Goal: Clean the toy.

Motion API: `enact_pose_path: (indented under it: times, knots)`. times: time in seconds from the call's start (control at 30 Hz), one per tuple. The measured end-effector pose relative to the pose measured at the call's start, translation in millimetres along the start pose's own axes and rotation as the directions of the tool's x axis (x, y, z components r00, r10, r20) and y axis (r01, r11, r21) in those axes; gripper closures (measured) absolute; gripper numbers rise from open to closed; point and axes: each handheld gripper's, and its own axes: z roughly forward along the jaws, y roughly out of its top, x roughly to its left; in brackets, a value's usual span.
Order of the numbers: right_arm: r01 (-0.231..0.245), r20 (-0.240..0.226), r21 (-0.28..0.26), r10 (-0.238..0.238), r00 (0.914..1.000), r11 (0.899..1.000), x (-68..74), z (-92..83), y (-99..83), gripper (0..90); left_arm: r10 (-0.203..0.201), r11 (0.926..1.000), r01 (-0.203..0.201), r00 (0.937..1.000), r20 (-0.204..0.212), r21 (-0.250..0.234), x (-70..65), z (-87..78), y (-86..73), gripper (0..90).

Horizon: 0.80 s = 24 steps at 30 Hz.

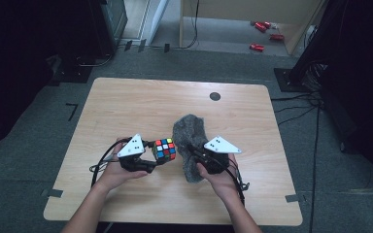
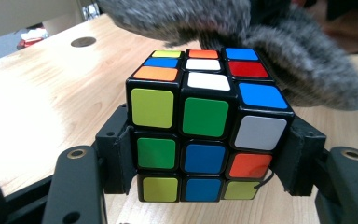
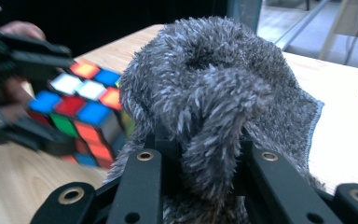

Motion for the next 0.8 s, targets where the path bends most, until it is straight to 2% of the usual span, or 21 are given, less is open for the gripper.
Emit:
enact_pose_path:
  times: [0.1,0.17,0.47,0.53,0.6,0.7,0.8]
  knots:
    - [0.001,-0.033,0.004,-0.001,0.9995,1.000,7.7,3.1,0.8,74.0,0.024,0.9995,-0.024,0.9997,0.008,0.022,-6.7,6.8,1.5,35.6]
    - [0.015,-0.039,0.012,-0.015,0.9991,1.000,14.7,6.4,0.3,74.0,0.051,0.9974,-0.051,0.9987,0.000,0.050,-11.5,12.0,2.5,35.6]
    - [0.023,-0.098,0.023,-0.020,0.9949,0.999,36.8,11.4,0.5,73.8,0.075,0.9932,-0.075,0.9972,-0.004,0.089,-20.5,20.1,5.5,35.6]
    - [0.023,-0.094,0.017,-0.021,0.9954,1.000,36.6,11.3,1.4,73.7,0.083,0.9935,-0.083,0.9965,0.000,0.078,-22.2,18.3,7.1,35.7]
    - [0.002,-0.088,0.009,-0.001,0.9961,1.000,30.7,9.8,2.3,73.8,0.081,0.9948,-0.082,0.9966,0.016,0.061,-22.3,15.6,8.3,35.7]
    - [-0.031,-0.061,0.011,0.032,0.9976,0.999,20.9,8.5,1.3,73.9,0.070,0.9966,-0.071,0.9972,0.027,0.042,-20.4,13.6,9.0,35.7]
    - [-0.042,-0.057,0.014,0.042,0.9975,0.999,18.3,8.1,-0.8,74.2,0.055,0.9977,-0.056,0.9980,0.031,0.038,-18.2,13.6,8.3,35.7]
